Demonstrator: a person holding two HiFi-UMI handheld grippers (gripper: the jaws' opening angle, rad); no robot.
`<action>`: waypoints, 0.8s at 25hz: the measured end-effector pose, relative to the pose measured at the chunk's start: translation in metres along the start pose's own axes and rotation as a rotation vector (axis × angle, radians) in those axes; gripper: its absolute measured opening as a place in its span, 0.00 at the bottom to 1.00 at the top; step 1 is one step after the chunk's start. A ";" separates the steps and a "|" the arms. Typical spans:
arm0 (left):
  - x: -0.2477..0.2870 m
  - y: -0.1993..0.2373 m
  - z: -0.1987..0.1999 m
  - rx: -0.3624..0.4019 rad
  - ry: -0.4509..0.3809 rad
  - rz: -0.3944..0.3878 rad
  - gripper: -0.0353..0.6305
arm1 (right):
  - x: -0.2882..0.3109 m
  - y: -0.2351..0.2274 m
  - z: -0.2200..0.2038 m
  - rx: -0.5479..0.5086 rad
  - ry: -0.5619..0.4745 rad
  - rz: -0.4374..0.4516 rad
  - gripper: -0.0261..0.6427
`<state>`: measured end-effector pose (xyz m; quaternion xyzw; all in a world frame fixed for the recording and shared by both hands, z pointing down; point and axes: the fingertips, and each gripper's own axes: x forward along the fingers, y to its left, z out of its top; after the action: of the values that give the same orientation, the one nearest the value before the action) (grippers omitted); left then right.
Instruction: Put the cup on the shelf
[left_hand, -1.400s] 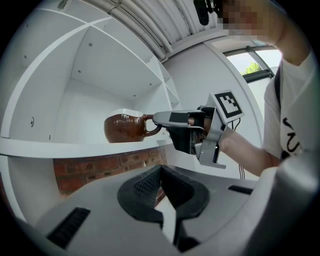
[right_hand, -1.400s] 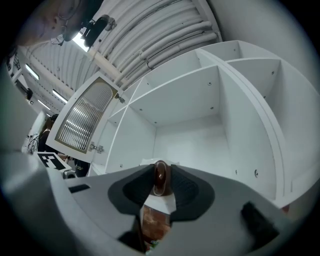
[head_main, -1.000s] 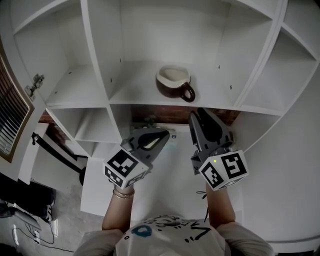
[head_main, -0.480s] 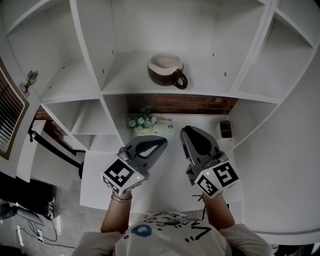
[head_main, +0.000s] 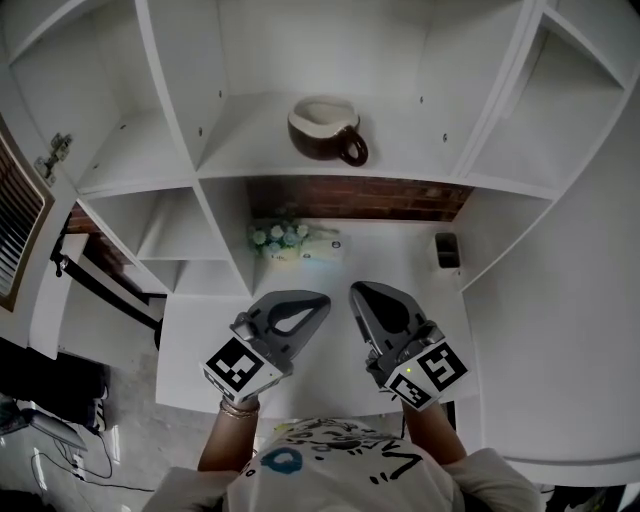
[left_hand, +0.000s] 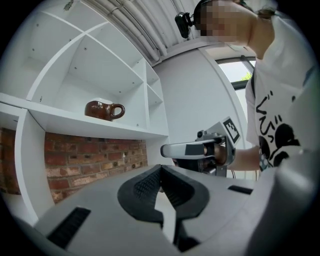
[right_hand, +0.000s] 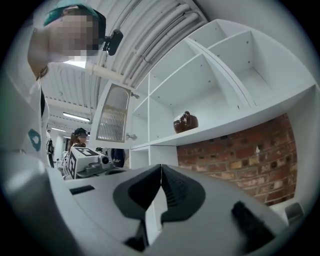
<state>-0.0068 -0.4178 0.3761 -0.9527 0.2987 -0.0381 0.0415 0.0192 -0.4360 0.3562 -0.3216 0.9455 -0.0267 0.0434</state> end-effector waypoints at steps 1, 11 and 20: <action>-0.001 -0.004 -0.002 0.001 0.001 -0.008 0.08 | -0.002 0.003 -0.002 -0.003 -0.002 0.009 0.08; -0.008 -0.033 -0.024 -0.024 0.016 -0.063 0.08 | -0.024 0.025 -0.031 0.003 0.038 0.061 0.08; -0.017 -0.043 -0.044 -0.061 0.043 -0.064 0.08 | -0.044 0.023 -0.054 0.058 0.083 0.043 0.08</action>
<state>-0.0004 -0.3753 0.4232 -0.9616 0.2697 -0.0505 0.0047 0.0342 -0.3898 0.4114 -0.2985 0.9520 -0.0664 0.0138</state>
